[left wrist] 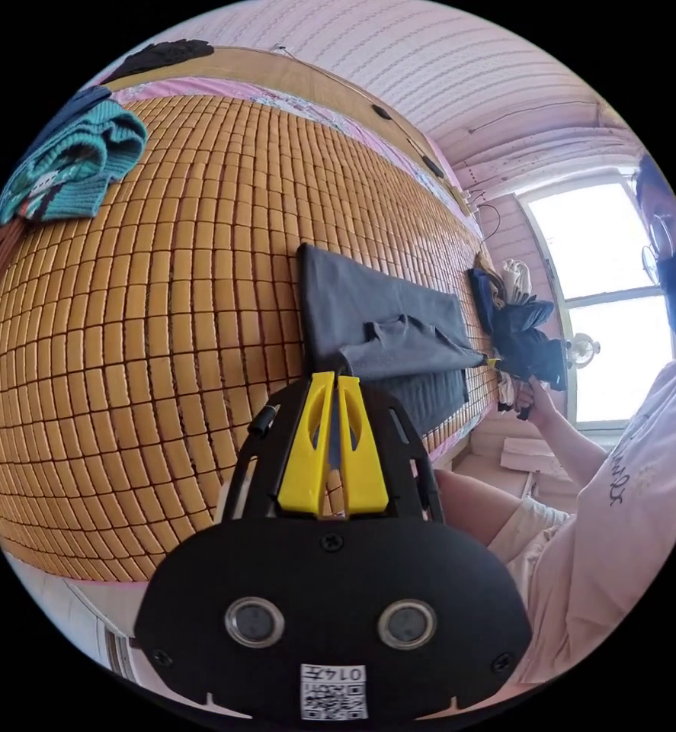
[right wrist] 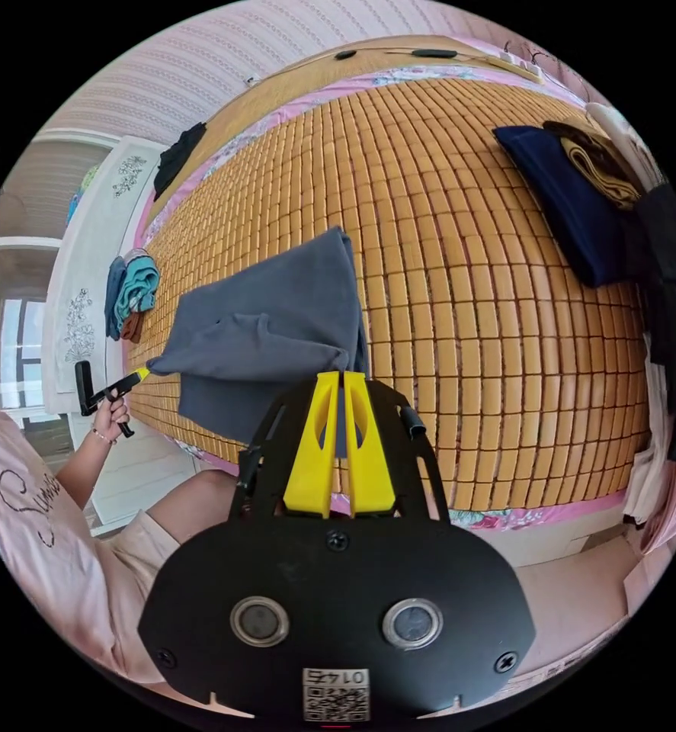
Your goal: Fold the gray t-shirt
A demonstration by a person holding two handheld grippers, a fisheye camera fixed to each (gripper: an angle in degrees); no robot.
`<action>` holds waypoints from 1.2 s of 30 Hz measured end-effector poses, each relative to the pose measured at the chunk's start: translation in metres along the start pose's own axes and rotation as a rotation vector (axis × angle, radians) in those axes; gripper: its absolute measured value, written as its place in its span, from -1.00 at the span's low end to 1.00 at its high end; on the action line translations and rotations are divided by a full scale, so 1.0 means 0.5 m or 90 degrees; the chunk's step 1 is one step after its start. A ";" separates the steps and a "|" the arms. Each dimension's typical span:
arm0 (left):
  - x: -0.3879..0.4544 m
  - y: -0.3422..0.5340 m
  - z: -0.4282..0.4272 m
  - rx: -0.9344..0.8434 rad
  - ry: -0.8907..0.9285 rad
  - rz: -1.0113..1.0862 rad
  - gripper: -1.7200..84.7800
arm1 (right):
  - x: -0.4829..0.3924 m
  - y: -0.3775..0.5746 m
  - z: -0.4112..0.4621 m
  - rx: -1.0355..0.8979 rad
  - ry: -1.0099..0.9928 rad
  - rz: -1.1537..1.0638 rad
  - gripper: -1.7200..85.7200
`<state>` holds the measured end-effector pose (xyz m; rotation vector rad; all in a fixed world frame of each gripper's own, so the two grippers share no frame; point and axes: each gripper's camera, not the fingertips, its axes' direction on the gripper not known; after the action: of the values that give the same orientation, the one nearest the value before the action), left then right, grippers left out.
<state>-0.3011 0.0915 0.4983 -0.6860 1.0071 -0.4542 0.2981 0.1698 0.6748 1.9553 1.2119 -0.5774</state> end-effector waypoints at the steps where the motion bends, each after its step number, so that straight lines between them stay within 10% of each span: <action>1: -0.011 0.006 0.035 -0.025 -0.021 -0.011 -0.98 | 0.005 0.002 0.036 -0.022 0.014 0.014 -0.95; 12: 0.045 0.054 0.067 -0.023 -0.150 0.021 -0.96 | -0.071 -0.001 0.038 0.006 0.143 -0.017 -0.94; 23: 0.173 -0.063 0.353 -0.060 -0.084 0.122 -0.85 | -0.274 -0.139 0.244 -0.007 0.044 -0.160 -0.90; 36: 0.201 0.202 0.422 -0.225 0.012 0.206 -0.97 | -0.266 0.036 0.251 -0.186 -0.076 -0.265 -0.92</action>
<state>-0.0640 0.1646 0.4406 -0.8155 1.2062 0.0030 0.2559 -0.0077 0.6969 1.4153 1.5429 -0.6707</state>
